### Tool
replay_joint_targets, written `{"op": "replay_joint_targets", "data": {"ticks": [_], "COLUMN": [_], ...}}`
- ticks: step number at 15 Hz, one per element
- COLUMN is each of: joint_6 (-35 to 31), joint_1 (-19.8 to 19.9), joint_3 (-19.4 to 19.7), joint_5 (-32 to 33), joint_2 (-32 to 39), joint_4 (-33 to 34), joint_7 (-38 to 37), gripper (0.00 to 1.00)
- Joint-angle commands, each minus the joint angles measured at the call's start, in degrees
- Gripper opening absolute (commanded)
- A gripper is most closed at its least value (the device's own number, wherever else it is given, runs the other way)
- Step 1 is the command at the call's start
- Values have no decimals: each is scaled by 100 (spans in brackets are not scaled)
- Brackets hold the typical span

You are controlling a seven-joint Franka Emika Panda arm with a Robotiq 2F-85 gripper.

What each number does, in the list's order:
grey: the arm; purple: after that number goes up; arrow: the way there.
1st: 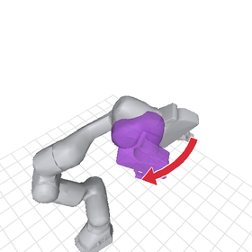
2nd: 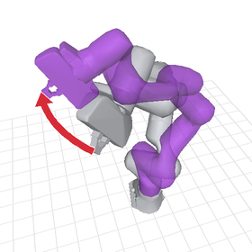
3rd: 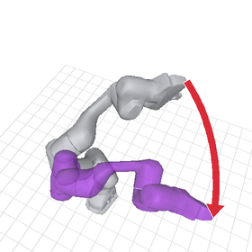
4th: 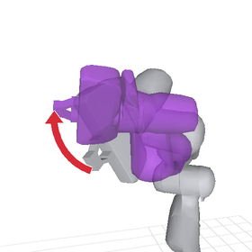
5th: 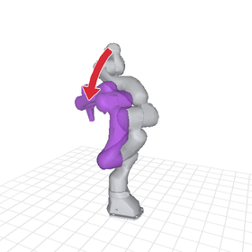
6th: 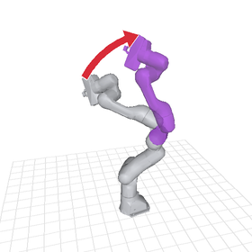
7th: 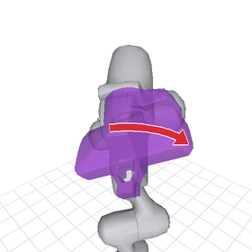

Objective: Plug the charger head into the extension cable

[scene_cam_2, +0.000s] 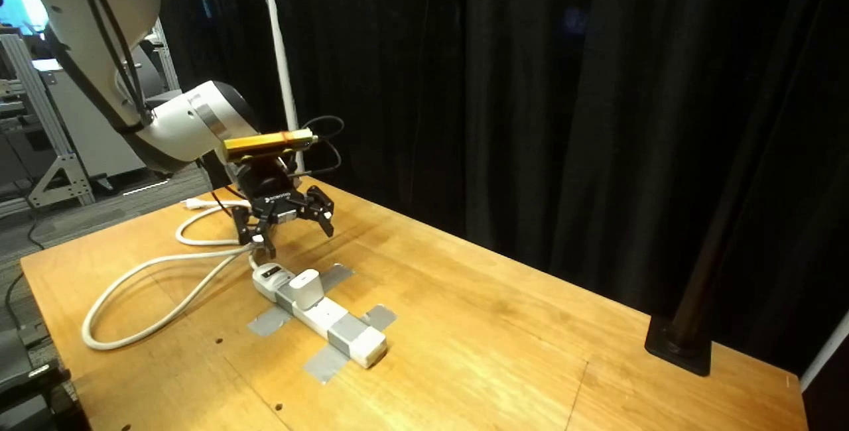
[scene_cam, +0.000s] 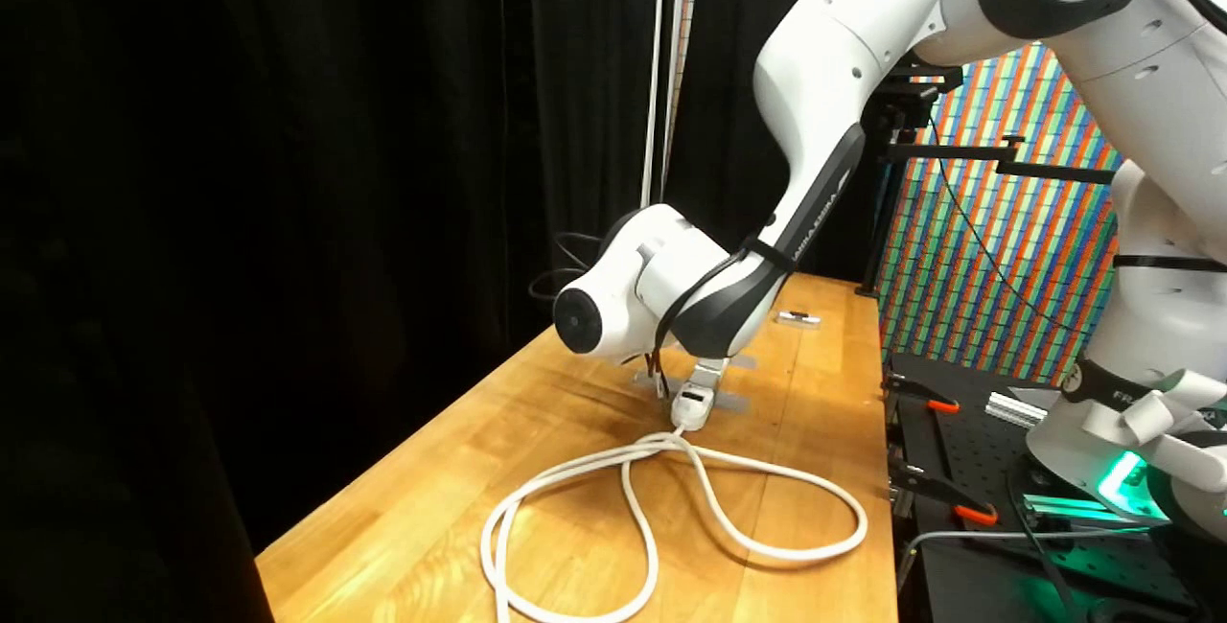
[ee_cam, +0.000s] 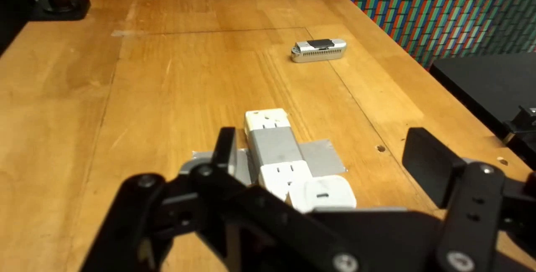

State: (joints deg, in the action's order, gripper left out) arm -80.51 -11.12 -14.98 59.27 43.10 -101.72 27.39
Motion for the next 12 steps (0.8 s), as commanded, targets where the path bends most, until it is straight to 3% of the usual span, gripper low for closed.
{"op": "replay_joint_targets", "data": {"ticks": [1,4,12], "joint_6": [-333,-939,-3375], "joint_1": [241,510,926], "joint_3": [-183,-313,-224], "joint_5": [-216,-570,-2028], "joint_2": [-896,-1524,-3365], "joint_4": [-503,-946,-3095], "joint_7": [731,1504,2820], "gripper": [100,100,100]}}
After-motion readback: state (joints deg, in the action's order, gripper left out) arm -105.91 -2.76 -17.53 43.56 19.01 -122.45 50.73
